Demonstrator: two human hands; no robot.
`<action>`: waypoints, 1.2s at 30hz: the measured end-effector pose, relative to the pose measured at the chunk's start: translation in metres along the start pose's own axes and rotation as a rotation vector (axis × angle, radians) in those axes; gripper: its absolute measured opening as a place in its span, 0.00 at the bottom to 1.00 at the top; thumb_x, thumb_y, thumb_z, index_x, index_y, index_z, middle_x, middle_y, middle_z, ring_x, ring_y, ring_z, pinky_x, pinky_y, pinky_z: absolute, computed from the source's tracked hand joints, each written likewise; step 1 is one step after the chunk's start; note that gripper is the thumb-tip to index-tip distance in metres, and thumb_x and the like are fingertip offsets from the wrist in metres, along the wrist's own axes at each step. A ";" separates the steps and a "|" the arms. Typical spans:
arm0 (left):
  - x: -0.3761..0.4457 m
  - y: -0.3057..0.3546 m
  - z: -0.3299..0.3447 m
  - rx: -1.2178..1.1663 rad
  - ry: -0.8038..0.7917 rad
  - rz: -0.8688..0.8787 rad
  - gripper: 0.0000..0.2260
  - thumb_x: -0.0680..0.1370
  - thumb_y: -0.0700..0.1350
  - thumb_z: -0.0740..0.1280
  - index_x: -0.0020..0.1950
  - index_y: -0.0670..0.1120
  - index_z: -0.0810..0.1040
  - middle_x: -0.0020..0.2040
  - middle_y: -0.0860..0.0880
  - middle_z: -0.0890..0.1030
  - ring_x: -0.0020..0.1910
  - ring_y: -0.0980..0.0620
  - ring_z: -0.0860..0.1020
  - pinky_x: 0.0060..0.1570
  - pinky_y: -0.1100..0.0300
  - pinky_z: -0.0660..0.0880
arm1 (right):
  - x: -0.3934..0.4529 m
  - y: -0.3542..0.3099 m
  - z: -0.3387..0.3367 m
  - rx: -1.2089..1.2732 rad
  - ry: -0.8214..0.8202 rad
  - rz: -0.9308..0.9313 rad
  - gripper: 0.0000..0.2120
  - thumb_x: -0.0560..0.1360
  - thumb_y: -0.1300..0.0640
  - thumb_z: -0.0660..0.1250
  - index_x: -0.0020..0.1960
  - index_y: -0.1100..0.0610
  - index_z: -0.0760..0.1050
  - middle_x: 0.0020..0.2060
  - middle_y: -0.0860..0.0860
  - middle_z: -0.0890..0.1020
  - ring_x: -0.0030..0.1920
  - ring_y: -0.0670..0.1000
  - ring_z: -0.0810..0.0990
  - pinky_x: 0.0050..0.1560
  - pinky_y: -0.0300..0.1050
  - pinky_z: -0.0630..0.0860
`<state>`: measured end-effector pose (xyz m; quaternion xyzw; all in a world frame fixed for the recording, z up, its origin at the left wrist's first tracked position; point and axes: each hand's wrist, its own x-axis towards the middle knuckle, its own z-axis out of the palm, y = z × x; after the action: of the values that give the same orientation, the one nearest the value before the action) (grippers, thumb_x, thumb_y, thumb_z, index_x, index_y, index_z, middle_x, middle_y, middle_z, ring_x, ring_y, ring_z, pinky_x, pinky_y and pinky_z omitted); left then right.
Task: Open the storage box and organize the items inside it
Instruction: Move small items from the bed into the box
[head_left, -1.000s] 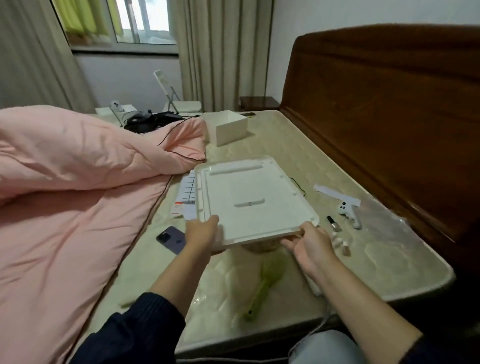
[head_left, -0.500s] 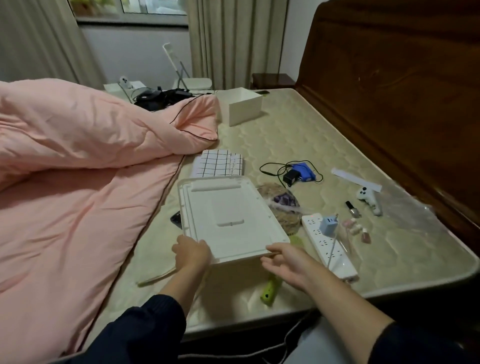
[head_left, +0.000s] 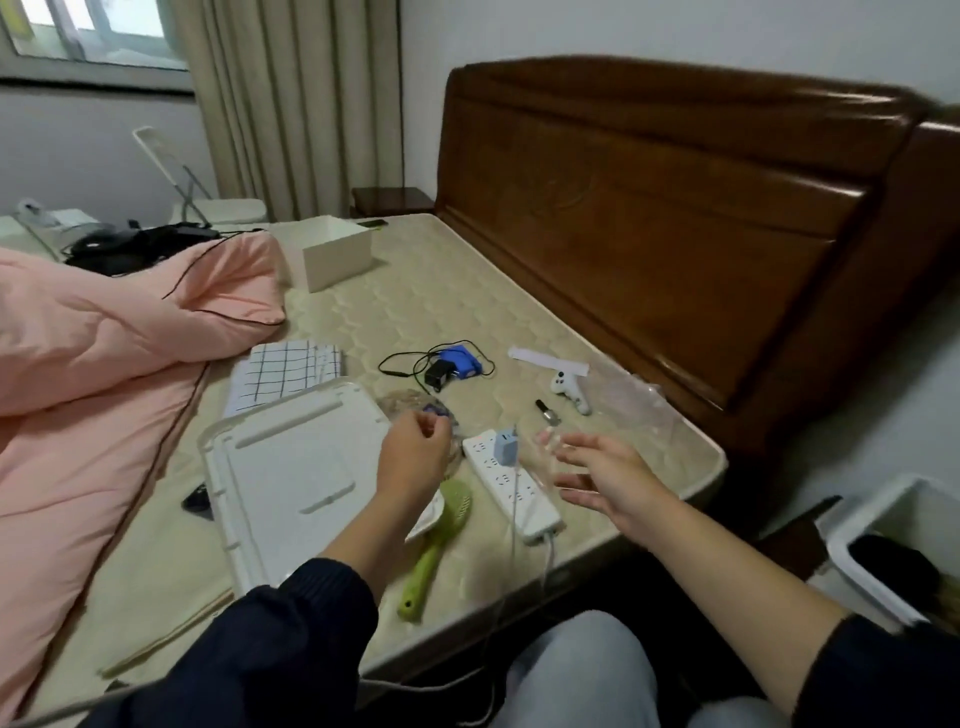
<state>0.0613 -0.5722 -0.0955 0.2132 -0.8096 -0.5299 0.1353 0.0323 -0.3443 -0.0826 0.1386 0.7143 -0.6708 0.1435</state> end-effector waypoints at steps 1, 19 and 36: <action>-0.005 0.010 0.014 -0.008 -0.041 0.024 0.07 0.83 0.49 0.66 0.46 0.49 0.77 0.42 0.51 0.81 0.40 0.51 0.77 0.35 0.59 0.68 | -0.001 0.000 -0.019 -0.014 0.053 -0.014 0.08 0.82 0.62 0.68 0.61 0.55 0.79 0.53 0.56 0.86 0.42 0.54 0.87 0.41 0.47 0.83; 0.040 0.028 0.199 0.182 -0.473 -0.026 0.26 0.78 0.31 0.62 0.76 0.42 0.69 0.66 0.42 0.76 0.62 0.44 0.78 0.56 0.55 0.75 | 0.148 0.086 -0.071 -0.671 -0.016 -0.083 0.21 0.81 0.60 0.67 0.72 0.49 0.77 0.70 0.51 0.73 0.69 0.52 0.75 0.70 0.42 0.71; 0.114 -0.010 0.321 0.746 -0.440 0.059 0.21 0.81 0.38 0.60 0.74 0.41 0.69 0.70 0.39 0.72 0.70 0.36 0.69 0.70 0.48 0.69 | 0.255 0.126 -0.123 -0.930 0.192 -0.449 0.03 0.78 0.59 0.71 0.50 0.54 0.83 0.50 0.50 0.83 0.53 0.55 0.77 0.57 0.54 0.76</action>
<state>-0.1794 -0.3746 -0.2344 0.1061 -0.9610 -0.2298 -0.1118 -0.1550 -0.2125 -0.2911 -0.0354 0.9587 -0.2812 -0.0235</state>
